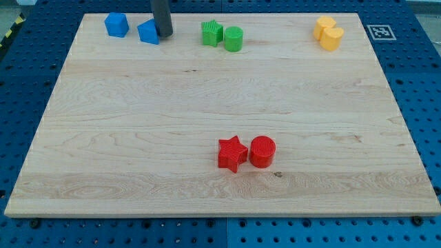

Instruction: Push the green circle into the green star

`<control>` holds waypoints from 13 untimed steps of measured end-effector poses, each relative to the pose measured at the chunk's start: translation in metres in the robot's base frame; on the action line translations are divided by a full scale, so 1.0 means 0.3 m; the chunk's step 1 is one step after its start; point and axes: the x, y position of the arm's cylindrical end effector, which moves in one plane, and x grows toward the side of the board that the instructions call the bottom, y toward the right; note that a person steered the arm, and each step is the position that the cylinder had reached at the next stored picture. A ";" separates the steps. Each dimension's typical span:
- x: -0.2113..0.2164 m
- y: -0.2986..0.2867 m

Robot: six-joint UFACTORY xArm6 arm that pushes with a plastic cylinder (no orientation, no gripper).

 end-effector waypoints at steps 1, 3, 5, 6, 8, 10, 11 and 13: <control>0.000 0.000; 0.117 0.138; 0.309 0.471; 0.304 0.644; 0.129 0.699; 0.126 0.640; 0.126 0.564; 0.126 0.535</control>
